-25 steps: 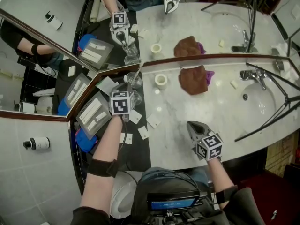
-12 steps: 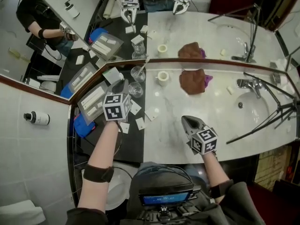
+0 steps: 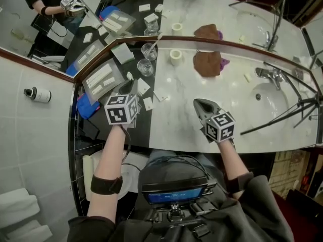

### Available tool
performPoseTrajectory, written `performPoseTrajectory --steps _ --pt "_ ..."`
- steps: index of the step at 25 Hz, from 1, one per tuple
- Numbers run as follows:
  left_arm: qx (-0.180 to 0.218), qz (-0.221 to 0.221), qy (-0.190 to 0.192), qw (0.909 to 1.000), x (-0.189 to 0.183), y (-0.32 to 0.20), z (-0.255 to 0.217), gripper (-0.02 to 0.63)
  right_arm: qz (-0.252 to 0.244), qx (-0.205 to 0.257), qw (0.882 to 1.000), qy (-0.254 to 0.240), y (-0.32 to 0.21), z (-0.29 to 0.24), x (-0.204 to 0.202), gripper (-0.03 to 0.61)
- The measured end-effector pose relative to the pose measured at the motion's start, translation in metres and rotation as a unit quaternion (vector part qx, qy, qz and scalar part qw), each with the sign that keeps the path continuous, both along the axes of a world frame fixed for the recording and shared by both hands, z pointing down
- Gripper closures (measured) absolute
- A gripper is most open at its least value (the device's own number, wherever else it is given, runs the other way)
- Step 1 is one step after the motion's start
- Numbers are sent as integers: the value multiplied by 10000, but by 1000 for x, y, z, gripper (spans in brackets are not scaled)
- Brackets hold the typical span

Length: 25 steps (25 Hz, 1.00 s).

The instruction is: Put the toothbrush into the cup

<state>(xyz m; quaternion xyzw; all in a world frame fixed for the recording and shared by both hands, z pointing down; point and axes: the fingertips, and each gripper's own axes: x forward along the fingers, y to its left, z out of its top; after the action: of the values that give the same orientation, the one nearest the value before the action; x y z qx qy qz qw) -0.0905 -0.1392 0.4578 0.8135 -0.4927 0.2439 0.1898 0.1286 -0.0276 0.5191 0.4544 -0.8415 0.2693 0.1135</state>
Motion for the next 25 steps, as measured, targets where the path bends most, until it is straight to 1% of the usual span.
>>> performPoseTrajectory --steps 4,8,13,16,18,21,25 --pt "-543 176 68 9983 16 40 27 591 -68 -26 10000 -32 12 4 -1 572" --pt "-1095 355 154 9932 38 71 60 591 -102 -89 9999 -23 23 9 2 572" --pt "-1845 510 233 9812 65 108 111 591 -73 -206 9998 1 39 19 11 572" --pt "-2216 508 105 9738 73 124 141 591 -39 -293 9996 19 47 24 17 572" --pt "-2436 461 21 9688 74 131 159 591 -43 -337 9994 34 52 27 20 572" --pt "-2742 390 23 9609 74 135 181 591 -103 -372 9992 67 54 31 19 572" --pt "-2996 334 -45 9535 75 133 200 591 -172 -493 9984 238 54 41 17 572"
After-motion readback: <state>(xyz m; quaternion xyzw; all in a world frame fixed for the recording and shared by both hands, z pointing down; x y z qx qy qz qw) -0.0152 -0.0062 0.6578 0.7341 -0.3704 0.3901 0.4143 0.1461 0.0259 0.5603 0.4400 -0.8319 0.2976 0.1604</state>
